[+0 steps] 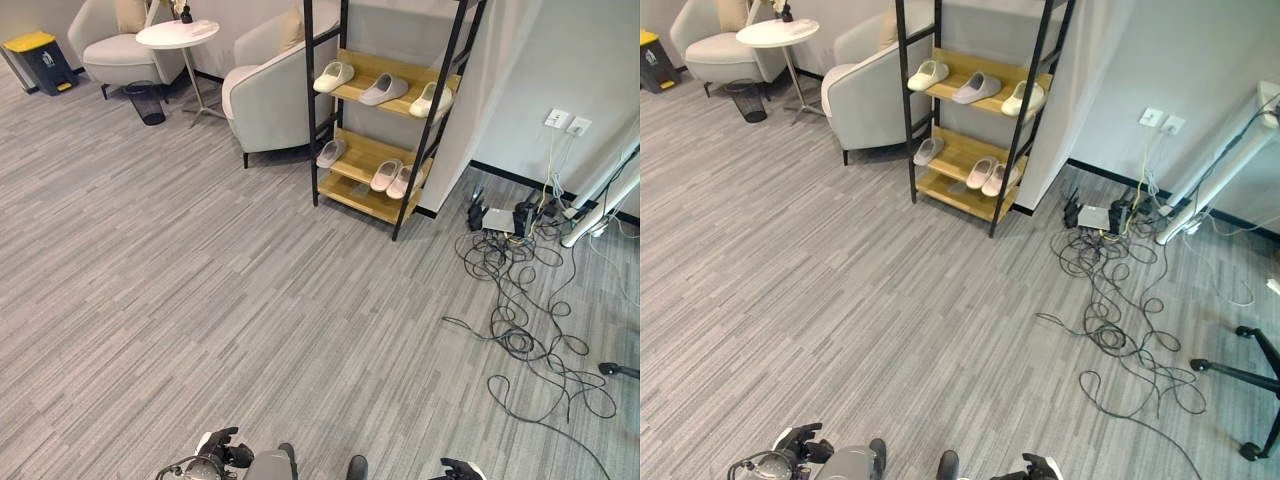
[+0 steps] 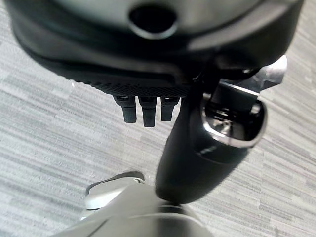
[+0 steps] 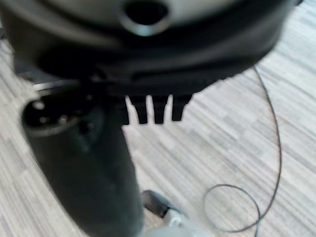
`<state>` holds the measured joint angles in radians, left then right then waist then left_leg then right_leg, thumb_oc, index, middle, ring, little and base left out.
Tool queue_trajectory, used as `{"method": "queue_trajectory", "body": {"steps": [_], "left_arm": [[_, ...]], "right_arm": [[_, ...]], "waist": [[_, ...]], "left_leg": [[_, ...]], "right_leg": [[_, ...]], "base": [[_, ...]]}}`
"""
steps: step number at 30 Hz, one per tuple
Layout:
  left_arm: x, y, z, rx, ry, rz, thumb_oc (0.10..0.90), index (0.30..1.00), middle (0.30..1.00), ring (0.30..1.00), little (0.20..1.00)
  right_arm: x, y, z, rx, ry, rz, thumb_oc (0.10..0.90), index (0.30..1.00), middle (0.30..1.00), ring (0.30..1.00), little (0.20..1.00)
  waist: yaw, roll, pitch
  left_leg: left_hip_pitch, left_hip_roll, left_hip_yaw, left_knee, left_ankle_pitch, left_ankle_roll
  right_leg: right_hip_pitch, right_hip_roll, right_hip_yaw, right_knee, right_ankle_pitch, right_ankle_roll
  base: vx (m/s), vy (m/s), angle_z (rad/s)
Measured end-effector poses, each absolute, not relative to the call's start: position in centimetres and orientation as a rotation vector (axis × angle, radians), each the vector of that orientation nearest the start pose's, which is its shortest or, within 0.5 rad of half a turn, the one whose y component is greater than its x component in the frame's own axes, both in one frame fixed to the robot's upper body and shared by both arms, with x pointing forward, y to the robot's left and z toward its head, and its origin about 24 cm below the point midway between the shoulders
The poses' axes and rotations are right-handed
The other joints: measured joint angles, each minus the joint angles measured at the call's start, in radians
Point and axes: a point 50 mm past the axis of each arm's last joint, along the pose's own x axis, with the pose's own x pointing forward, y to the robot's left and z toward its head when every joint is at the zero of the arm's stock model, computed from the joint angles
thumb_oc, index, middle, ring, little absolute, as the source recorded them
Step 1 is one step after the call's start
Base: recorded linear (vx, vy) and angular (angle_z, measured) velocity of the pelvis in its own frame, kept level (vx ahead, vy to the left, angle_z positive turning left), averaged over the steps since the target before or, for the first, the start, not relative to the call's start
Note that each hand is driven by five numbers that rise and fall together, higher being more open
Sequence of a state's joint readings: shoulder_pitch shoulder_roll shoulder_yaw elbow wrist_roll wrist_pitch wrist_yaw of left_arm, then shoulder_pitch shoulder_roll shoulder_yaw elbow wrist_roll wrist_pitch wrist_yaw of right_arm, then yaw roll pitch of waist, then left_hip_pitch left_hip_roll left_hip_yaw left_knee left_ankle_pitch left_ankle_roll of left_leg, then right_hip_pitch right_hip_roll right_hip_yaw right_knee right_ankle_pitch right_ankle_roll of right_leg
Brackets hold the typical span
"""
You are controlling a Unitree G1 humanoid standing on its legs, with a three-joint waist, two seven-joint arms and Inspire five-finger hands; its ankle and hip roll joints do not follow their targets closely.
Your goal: Arrange the slippers neatly on the shoe rack.
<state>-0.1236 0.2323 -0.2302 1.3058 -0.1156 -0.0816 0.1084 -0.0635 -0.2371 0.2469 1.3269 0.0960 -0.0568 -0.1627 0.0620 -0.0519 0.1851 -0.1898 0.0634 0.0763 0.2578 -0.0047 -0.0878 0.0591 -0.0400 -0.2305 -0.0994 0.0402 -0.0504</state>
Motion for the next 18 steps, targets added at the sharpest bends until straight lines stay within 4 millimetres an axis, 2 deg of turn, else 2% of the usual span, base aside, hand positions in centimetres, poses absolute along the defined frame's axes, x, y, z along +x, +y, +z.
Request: {"method": "queue_trajectory", "body": {"steps": [1,3,5,6,7,8,9,10,12,13,14,15,16,17,18], "left_arm": [[13.0,22.8,-15.3,0.325,1.097,0.101,0.8,0.9,0.9,0.9,0.9],[12.9,22.7,-15.3,0.328,1.101,0.105,0.8,0.9,0.9,0.9,0.9],[12.6,22.8,-15.4,0.329,1.111,0.109,0.8,0.9,0.9,0.9,0.9],[12.4,22.9,-15.4,0.329,1.116,0.11,0.8,0.9,0.9,0.9,0.9],[11.2,22.9,-15.8,0.327,1.145,0.113,0.8,0.9,0.9,0.9,0.9],[10.4,22.9,-16.0,0.324,1.167,0.113,0.8,0.9,0.9,0.9,0.9],[9.9,23.1,-16.1,0.326,1.186,0.117,0.8,0.9,0.9,0.9,0.9],[9.6,23.2,-16.1,0.327,1.192,0.121,0.8,0.9,0.9,0.9,0.9],[9.2,23.8,-16.1,0.334,1.2,0.135,0.8,0.9,0.9,0.9,0.9],[9.2,23.9,-16.1,0.342,1.202,0.131,0.8,0.9,0.9,0.9,0.9],[9.1,23.9,-16.1,0.342,1.202,0.13,0.8,0.9,0.9,0.9,0.9],[10.0,23.9,-15.8,0.35,1.174,0.123,0.8,0.9,0.9,0.9,0.9],[10.2,23.7,-15.8,0.346,1.167,0.114,0.8,0.9,0.9,0.9,0.9],[10.3,23.7,-15.8,0.353,1.164,0.098,0.8,0.9,0.9,0.9,0.9],[10.5,23.9,-15.7,0.356,1.155,0.097,0.8,0.9,0.9,0.9,0.9]], "right_arm": [[9.8,-23.7,-16.0,-0.391,1.194,-0.14,0.8,0.9,0.9,0.9,0.9],[9.7,-23.8,-16.0,-0.393,1.199,-0.144,0.8,0.9,0.9,0.9,0.9],[9.9,-24.0,-15.9,-0.396,1.194,-0.15,0.8,0.9,0.9,0.9,0.9],[10.1,-24.1,-15.8,-0.398,1.191,-0.152,0.8,0.9,0.9,0.9,0.9],[10.3,-24.2,-15.7,-0.394,1.182,-0.159,0.8,0.9,0.9,0.9,0.9],[10.5,-24.3,-15.6,-0.395,1.169,-0.16,0.8,0.9,0.9,0.9,0.9],[10.7,-24.0,-15.6,-0.393,1.162,-0.155,0.8,0.9,0.9,0.9,0.9],[10.6,-23.8,-15.7,-0.389,1.164,-0.148,0.8,0.9,0.9,0.9,0.9],[10.4,-23.1,-16.0,-0.375,1.173,-0.135,0.8,0.9,0.9,0.9,0.9],[10.4,-22.8,-16.0,-0.371,1.171,-0.128,0.8,0.9,0.9,0.9,0.9],[10.4,-22.7,-16.0,-0.371,1.171,-0.128,0.8,0.9,0.9,0.9,0.9],[11.0,-22.4,-15.9,-0.361,1.154,-0.114,0.8,0.9,0.9,0.9,0.9],[11.6,-22.4,-15.8,-0.364,1.141,-0.115,0.8,0.9,0.9,0.9,0.9],[12.1,-22.3,-15.6,-0.362,1.118,-0.111,0.8,0.9,0.9,0.9,0.9],[12.1,-22.2,-15.6,-0.354,1.11,-0.112,0.8,0.9,0.9,0.9,0.9]], "waist": [[0.0,0.002,-0.001],[0.006,0.003,0.0],[0.029,0.005,-0.001],[0.041,0.007,-0.002],[0.059,0.016,-0.006],[0.058,0.023,-0.009],[0.06,0.012,-0.019],[0.065,-0.002,-0.031],[0.065,-0.033,-0.053],[0.062,-0.034,-0.054],[0.062,-0.034,-0.054],[0.067,-0.014,-0.049],[0.062,0.014,-0.048],[0.046,0.027,-0.049],[0.036,0.025,-0.05]], "left_leg": [[0.011,0.005,-0.001,-0.033,0.006,-0.007],[0.019,0.01,0.0,-0.188,0.035,-0.04],[0.018,0.004,-0.003,-0.247,0.065,-0.066],[0.024,0.003,-0.004,-0.275,0.071,-0.059],[0.051,0.01,-0.006,-0.311,0.072,-0.057],[0.063,0.012,-0.006,-0.306,0.103,-0.028],[0.067,-0.003,0.002,-0.283,0.136,0.01],[0.063,-0.019,0.01,-0.269,0.132,0.024],[0.075,-0.057,0.046,-0.27,0.1,0.074],[0.094,-0.067,0.057,-0.281,0.097,0.098],[0.095,-0.068,0.058,-0.281,0.098,0.097],[0.135,-0.068,0.089,-0.303,0.083,0.133],[0.149,-0.058,0.094,-0.317,0.088,0.134],[0.159,-0.059,0.092,-0.318,0.083,0.155],[0.169,-0.069,0.089,-0.318,0.075,0.161]], "right_leg": [[-0.001,0.001,-0.003,0.0,0.0,0.0],[-0.006,0.005,-0.006,0.0,-0.007,0.011],[0.0,0.007,0.008,0.0,-0.012,0.018],[0.001,0.008,0.019,0.0,-0.016,0.024],[0.016,0.013,0.047,0.0,-0.022,0.039],[0.032,0.015,0.054,0.0,-0.029,0.05],[0.041,-0.002,0.061,0.0,-0.042,0.069],[0.041,-0.02,0.072,0.0,-0.049,0.079],[0.042,-0.068,0.07,0.024,-0.054,0.102],[0.025,-0.086,0.068,0.078,-0.063,0.125],[0.025,-0.086,0.067,0.079,-0.064,0.126],[-0.057,-0.105,0.069,0.283,-0.089,0.193],[-0.131,-0.11,0.068,0.434,-0.086,0.201],[-0.202,-0.133,0.056,0.575,-0.081,0.224],[-0.23,-0.159,0.041,0.639,-0.085,0.236]], "base": [[0.27,0.152,0.26],[0.19,0.135,0.25],[0.15,0.146,-0.06],[0.16,0.172,-0.52],[0.15,0.171,-0.65],[0.21,0.228,-0.6],[0.17,0.181,-0.33],[0.16,0.193,-0.26],[0.11,0.162,-0.28],[0.09,0.19,-0.2],[0.11,0.25,-0.39],[0.07,0.195,-0.4],[0.05,0.123,-0.33],[0.16,0.168,0.02],[0.19,0.133,0.08]]}}
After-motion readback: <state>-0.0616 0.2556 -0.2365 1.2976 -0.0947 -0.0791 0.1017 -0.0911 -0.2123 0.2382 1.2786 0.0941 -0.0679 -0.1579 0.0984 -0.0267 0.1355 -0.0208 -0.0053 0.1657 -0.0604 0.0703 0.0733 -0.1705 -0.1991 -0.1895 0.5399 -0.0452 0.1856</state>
